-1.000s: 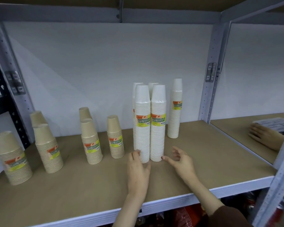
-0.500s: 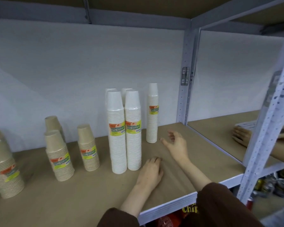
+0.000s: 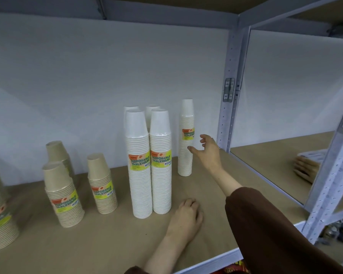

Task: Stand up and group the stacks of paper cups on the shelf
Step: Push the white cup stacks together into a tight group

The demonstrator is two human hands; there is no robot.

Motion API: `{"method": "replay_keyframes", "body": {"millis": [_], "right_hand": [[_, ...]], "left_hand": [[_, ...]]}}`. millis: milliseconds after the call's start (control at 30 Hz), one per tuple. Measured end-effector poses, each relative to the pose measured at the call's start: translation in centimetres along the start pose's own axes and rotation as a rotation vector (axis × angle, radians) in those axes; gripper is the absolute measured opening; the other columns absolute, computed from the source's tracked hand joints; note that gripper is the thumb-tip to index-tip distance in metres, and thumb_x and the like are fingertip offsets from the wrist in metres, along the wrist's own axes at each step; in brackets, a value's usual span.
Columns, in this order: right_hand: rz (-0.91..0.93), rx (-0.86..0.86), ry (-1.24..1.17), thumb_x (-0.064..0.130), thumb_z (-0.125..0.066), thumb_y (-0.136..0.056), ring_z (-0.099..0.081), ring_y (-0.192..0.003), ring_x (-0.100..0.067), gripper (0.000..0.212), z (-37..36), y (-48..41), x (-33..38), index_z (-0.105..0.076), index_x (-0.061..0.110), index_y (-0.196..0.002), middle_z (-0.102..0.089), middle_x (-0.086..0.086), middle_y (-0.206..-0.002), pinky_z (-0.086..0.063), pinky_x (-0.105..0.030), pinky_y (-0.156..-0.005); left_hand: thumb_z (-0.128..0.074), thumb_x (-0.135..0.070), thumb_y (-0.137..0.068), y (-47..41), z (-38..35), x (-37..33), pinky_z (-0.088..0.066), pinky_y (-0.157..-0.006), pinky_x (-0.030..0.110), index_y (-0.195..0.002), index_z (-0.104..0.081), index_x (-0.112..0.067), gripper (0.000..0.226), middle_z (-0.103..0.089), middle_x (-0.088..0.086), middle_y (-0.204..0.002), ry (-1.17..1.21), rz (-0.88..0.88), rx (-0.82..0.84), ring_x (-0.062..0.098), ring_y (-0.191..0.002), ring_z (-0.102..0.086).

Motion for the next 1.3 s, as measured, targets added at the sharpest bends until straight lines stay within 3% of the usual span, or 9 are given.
{"method": "replay_keyframes", "body": {"millis": [333, 467, 500, 567, 633, 1100, 1167, 1233, 1300], "right_hand": [[-0.060, 0.093, 0.053, 0.024, -0.077, -0.069, -0.033, -0.133, -0.034, 0.096, -1.3, -5.7, 2.0, -0.017, 0.003, -0.141, -0.031, -0.020, -0.144, -0.033, -0.044, -0.109], [-0.097, 0.198, 0.049, 0.020, -0.074, -0.073, -0.041, -0.129, -0.034, 0.088, -2.2, -6.1, 2.2, -0.021, 0.002, -0.140, -0.039, -0.019, -0.141, -0.037, -0.041, -0.105], [-0.102, 0.204, 0.034, 0.017, -0.073, -0.074, -0.045, -0.126, -0.033, 0.082, -2.3, -6.1, 2.3, -0.024, 0.002, -0.138, -0.043, -0.019, -0.139, -0.039, -0.038, -0.103], [-0.108, 0.192, 0.013, 0.014, -0.070, -0.077, -0.048, -0.122, -0.032, 0.070, -2.3, -6.0, 2.4, -0.031, 0.000, -0.134, -0.048, -0.018, -0.135, -0.041, -0.036, -0.100], [-0.115, 0.164, -0.002, 0.014, -0.068, -0.079, -0.050, -0.121, -0.032, 0.063, -2.3, -5.9, 2.3, -0.036, 0.000, -0.131, -0.050, -0.018, -0.133, -0.042, -0.036, -0.099], [-0.065, -0.018, -0.074, 0.010, -0.072, -0.075, -0.053, -0.114, -0.031, 0.058, 1.4, -2.7, 3.3, -0.045, -0.002, -0.124, -0.055, -0.018, -0.127, -0.043, -0.030, -0.086], [-0.056, -0.040, -0.077, 0.010, -0.072, -0.074, -0.054, -0.114, -0.031, 0.058, 2.5, -1.9, 3.8, -0.045, -0.002, -0.125, -0.055, -0.018, -0.127, -0.042, -0.028, -0.083], [-0.041, -0.067, -0.080, 0.012, -0.072, -0.074, -0.055, -0.112, -0.029, 0.058, 3.8, -0.9, 4.5, -0.046, 0.000, -0.125, -0.056, -0.017, -0.126, -0.041, -0.026, -0.080], [-0.019, -0.089, -0.090, 0.014, -0.073, -0.074, -0.056, -0.109, -0.027, 0.058, 5.2, 0.4, 5.4, -0.046, 0.001, -0.124, -0.057, -0.015, -0.124, -0.041, -0.024, -0.079]], "left_hand": [[-0.005, -0.049, -0.067, 0.3, 0.1, -0.1, -0.032, -0.108, 0.024, -0.125, -0.052, -0.008, 0.085, -0.047, 0.007, -0.137, 0.064, 0.007, 0.015, 0.017, -0.128, -0.041], [-0.033, -0.038, -0.072, 0.7, -0.1, 0.1, -0.052, -0.071, 0.009, -0.081, -0.071, -0.026, 0.041, -0.071, -0.012, -0.091, 0.196, 0.110, 0.099, 0.003, -0.084, -0.068], [-0.033, -0.037, -0.073, 0.5, 0.2, 0.4, -0.052, -0.072, 0.010, -0.083, -0.071, -0.024, 0.042, -0.071, -0.010, -0.093, 0.144, 0.092, 0.038, 0.005, -0.087, -0.068], [-0.018, -0.041, -0.074, 0.4, 0.3, 0.0, -0.046, -0.095, 0.022, -0.108, -0.063, -0.012, 0.064, -0.062, 0.003, -0.121, 0.028, 0.024, -0.017, 0.016, -0.114, -0.056], [-0.008, -0.045, -0.071, 0.6, 0.4, -0.5, -0.038, -0.105, 0.029, -0.121, -0.054, -0.006, 0.078, -0.051, 0.009, -0.134, 0.014, -0.010, -0.020, 0.021, -0.127, -0.044], [0.003, -0.050, -0.056, 0.7, 0.3, -0.4, -0.027, -0.111, 0.028, -0.129, -0.047, -0.007, 0.099, -0.044, 0.009, -0.141, -0.001, 0.029, 0.054, 0.020, -0.132, -0.036], [0.000, -0.050, -0.064, 0.9, 0.3, -0.3, -0.026, -0.111, 0.026, -0.130, -0.046, -0.006, 0.092, -0.043, 0.010, -0.142, 0.009, 0.054, 0.092, 0.021, -0.132, -0.036], [-0.017, -0.037, -0.088, 1.1, 0.4, -0.2, -0.025, -0.112, 0.026, -0.132, -0.044, -0.005, 0.061, -0.040, 0.010, -0.144, -0.003, 0.079, 0.119, 0.021, -0.134, -0.034], [-0.032, -0.024, -0.095, 1.5, 0.6, -0.2, -0.025, -0.112, 0.026, -0.134, -0.042, -0.005, 0.043, -0.038, 0.008, -0.146, -0.010, 0.076, 0.118, 0.021, -0.135, -0.033]]}}
Point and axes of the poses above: each hand's wrist, its own y-axis away from the middle knuckle, its own z-axis out of the back of the hand, x = y × z, the point moved 8 cm from there along -y, towards the middle knuckle
